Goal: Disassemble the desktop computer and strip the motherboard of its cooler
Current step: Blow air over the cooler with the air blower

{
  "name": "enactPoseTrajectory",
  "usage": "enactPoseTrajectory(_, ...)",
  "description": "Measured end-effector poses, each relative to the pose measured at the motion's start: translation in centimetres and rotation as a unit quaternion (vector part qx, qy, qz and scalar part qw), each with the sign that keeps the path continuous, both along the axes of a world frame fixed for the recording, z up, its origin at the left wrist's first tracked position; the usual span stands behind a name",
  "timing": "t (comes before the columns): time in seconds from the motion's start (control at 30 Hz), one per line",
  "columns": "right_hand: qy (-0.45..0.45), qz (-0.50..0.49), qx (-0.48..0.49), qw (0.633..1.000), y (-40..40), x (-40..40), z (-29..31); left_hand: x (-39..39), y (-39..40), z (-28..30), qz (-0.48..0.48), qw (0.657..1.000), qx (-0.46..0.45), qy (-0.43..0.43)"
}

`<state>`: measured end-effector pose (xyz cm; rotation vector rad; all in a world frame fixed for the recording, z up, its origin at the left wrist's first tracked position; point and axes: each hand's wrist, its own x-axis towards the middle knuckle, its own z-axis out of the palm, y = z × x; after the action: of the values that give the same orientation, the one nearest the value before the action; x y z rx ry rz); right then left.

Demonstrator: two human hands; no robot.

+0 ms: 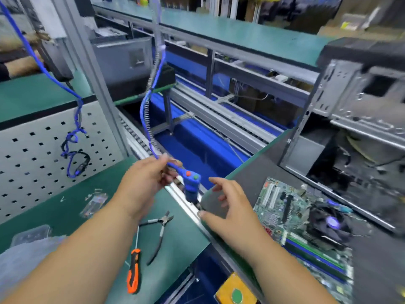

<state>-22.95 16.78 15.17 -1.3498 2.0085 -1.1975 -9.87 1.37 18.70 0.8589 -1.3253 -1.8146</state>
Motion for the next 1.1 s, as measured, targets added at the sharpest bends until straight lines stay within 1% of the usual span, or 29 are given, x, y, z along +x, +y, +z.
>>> enactPoseTrajectory(0.07,-0.028,0.02,-0.017,0.999,1.5,-0.7,0.6,-2.4,2.8,1.2,-0.081,0.995,0.045,0.048)
enactPoseTrajectory(0.1,-0.062,0.025,-0.04,0.997,2.3,-1.1,0.8,-3.5,4.2,1.6,-0.116,0.988,0.068,0.076)
enactPoseTrajectory(0.17,-0.158,0.019,-0.095,0.983,4.2,-2.2,1.2,-5.5,6.6,2.2,-0.174,0.971,0.102,0.126)
enactPoseTrajectory(0.2,-0.178,0.003,-0.111,0.978,5.2,-2.8,1.3,-6.4,7.8,2.4,-0.196,0.965,0.104,0.137)
enactPoseTrajectory(0.33,-0.144,-0.048,-0.11,0.982,9.3,-5.5,1.7,-9.7,11.7,2.8,-0.266,0.951,0.071,0.144)
enactPoseTrajectory(0.53,-0.167,-0.052,-0.117,0.978,14.7,-8.7,3.1,-14.1,16.8,3.4,-0.304,0.939,0.071,0.143)
enactPoseTrajectory(0.63,-0.133,-0.049,-0.121,0.982,17.0,-10.1,3.6,-15.9,18.7,3.6,-0.329,0.935,0.047,0.126)
enactPoseTrajectory(0.73,-0.113,-0.072,-0.137,0.981,19.3,-11.8,3.8,-17.2,20.7,3.9,-0.355,0.924,0.039,0.135)
enactPoseTrajectory(0.83,-0.079,-0.101,-0.139,0.982,21.1,-13.3,3.6,-18.5,22.9,4.1,-0.381,0.913,-0.015,0.146)
enactPoseTrajectory(0.93,-0.033,-0.098,-0.137,0.985,22.6,-14.7,3.7,-19.6,24.9,4.1,-0.383,0.911,-0.084,0.127)
enactPoseTrajectory(1.1,0.013,-0.095,-0.122,0.988,24.6,-16.4,4.0,-20.9,26.9,4.3,-0.382,0.913,-0.107,0.098)
